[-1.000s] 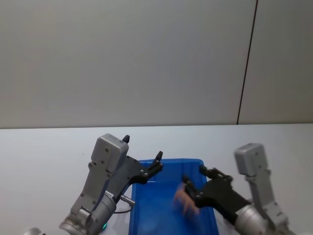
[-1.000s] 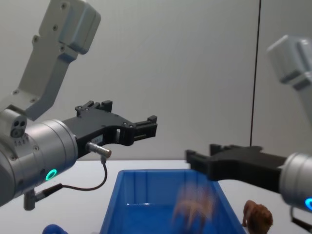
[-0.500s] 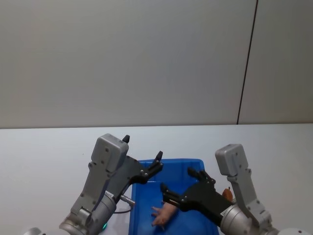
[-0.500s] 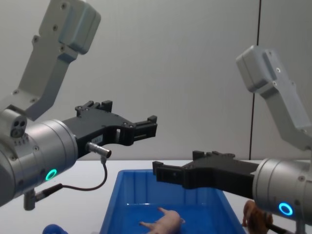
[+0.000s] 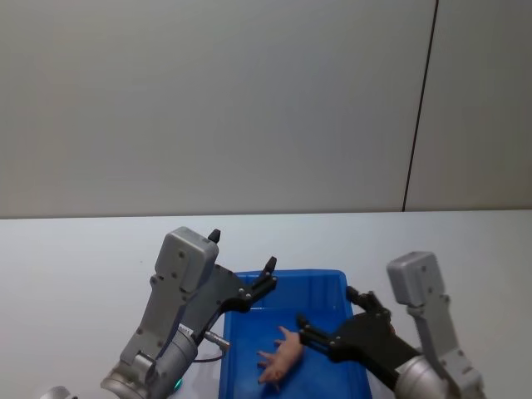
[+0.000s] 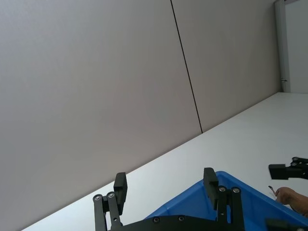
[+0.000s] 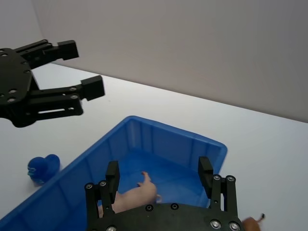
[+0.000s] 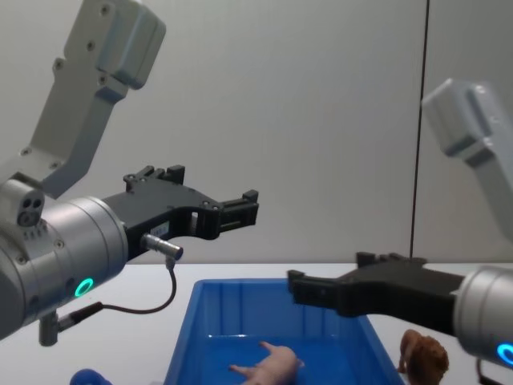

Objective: Pick up the two dolls from the table and place them into the box.

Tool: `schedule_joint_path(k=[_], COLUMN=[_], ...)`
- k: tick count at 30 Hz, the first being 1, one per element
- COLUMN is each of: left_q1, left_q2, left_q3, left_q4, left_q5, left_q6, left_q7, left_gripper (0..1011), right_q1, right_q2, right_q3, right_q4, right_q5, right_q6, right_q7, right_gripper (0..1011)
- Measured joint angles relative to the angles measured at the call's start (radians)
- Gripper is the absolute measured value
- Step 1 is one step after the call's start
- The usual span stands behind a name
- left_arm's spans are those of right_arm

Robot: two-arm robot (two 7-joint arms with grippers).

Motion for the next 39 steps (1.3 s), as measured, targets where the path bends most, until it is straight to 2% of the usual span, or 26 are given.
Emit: schedule_joint_path(k=[12, 19, 28, 39], left_q1=[0.000, 0.000, 0.000, 0.000], left_q2=[0.000, 0.000, 0.000, 0.000], left_q3=[0.000, 0.000, 0.000, 0.000], left_q4=[0.000, 0.000, 0.000, 0.000], left_q5=[0.000, 0.000, 0.000, 0.000], left_q6=[0.000, 0.000, 0.000, 0.000], left_q7=[0.000, 0.000, 0.000, 0.000], left_gripper=[1001, 1001, 1001, 1001], right_q1=[-0.075, -0.107, -0.130, -0.131], right_q2=[0.067, 0.102, 0.133, 0.151], right_q3=[0.036, 0.055, 0.072, 0.080], right_q4=[-0.090, -0.112, -0.106, -0.054], right_q5=[0.010, 0.018, 0.020, 0.003], right_q6=[0.001, 0.003, 0.002, -0.024], right_q7=[-0.096, -0.122, -0.123, -0.071], right_gripper=[1001, 1001, 1001, 1001])
